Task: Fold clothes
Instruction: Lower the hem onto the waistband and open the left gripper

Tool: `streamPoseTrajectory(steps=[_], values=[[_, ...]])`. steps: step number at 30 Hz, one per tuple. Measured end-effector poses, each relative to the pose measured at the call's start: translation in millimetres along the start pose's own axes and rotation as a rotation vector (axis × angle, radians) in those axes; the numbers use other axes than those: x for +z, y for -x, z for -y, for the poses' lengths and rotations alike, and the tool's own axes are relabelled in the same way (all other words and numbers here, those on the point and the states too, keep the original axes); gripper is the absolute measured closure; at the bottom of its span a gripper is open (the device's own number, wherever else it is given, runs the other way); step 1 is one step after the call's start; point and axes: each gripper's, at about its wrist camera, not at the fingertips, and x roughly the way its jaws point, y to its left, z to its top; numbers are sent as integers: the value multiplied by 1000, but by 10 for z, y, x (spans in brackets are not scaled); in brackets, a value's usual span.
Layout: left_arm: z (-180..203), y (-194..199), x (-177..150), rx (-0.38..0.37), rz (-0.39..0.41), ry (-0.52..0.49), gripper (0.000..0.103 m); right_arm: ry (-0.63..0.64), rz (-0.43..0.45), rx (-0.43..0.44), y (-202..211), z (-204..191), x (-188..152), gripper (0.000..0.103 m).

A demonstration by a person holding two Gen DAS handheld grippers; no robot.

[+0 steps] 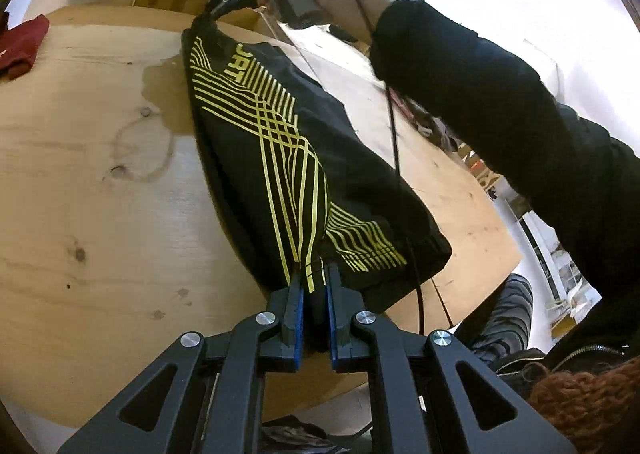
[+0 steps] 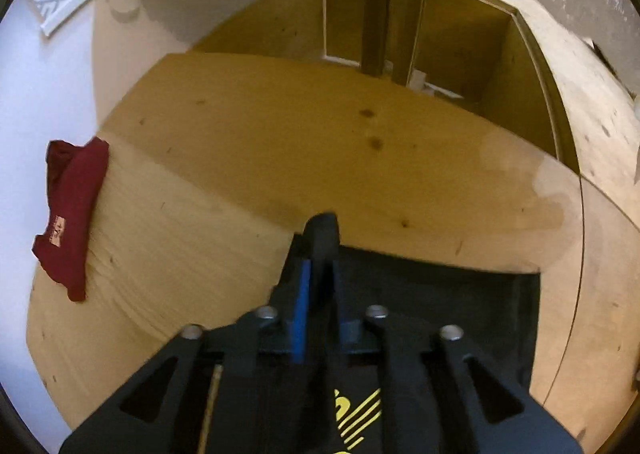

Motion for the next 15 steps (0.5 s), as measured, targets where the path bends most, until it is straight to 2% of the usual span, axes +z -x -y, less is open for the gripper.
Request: streamPoseTrajectory(steps=[4,8,12,15], values=[[-5,140,-18,33,-7,14,91,-1,81,72,542,197,-68,75],[121,383,-88,122,-8,-5,88,107,121,13,996,388,-633,75],[341,405,-6,182,-26,-49,88,195,58,21,1050,539,-1363,75],[523,390,140,213,-45,-127,88,253,-1,-26,886,575,-1725,75]])
